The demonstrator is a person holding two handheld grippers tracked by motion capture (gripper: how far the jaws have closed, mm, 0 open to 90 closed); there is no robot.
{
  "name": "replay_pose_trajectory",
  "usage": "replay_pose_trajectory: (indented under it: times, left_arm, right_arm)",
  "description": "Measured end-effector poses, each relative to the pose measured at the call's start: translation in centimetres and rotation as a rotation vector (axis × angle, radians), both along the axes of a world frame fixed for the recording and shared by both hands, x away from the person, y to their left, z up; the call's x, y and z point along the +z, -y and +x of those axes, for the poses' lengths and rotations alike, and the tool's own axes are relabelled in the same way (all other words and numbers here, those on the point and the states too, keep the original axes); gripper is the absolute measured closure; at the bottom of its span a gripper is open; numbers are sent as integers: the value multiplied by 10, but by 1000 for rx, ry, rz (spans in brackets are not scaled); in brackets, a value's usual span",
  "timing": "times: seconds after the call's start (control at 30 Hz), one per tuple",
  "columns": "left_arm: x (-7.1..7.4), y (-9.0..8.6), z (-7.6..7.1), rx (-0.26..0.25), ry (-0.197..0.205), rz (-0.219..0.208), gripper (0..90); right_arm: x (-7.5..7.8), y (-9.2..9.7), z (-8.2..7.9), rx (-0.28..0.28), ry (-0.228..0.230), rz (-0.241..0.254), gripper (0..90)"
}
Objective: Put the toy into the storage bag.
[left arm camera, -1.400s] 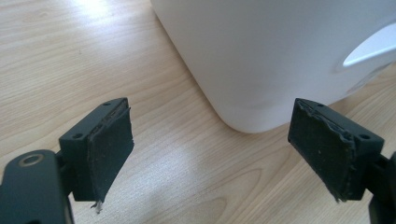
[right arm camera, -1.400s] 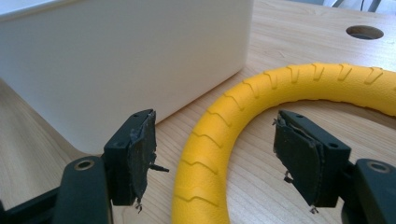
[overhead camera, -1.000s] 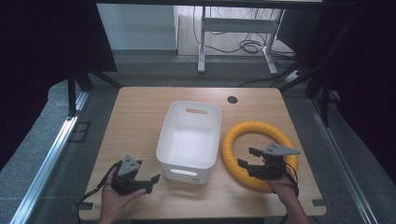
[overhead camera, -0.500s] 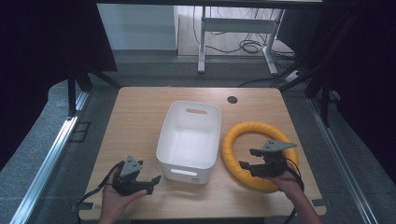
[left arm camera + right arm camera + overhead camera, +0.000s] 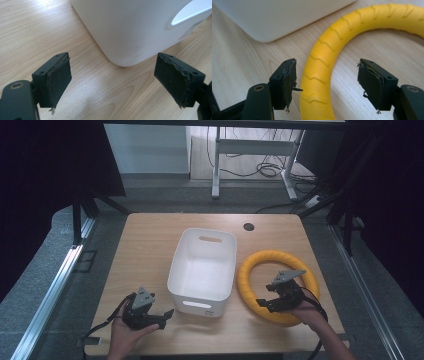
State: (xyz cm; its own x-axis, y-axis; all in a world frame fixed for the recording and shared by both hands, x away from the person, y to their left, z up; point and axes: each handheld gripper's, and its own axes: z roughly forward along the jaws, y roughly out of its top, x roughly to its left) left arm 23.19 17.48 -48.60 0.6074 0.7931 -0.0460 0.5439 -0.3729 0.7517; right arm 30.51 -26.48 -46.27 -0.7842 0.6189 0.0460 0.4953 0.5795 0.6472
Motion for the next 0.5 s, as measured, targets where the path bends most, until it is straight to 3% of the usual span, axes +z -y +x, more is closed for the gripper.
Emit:
replay_pose_trajectory:
  times: [0.5]
  left_arm:
    - [-1, 1, 0, -7, -6, 5, 141]
  right_arm:
    - [-9, -13, 4, 87, -104, -138, 323]
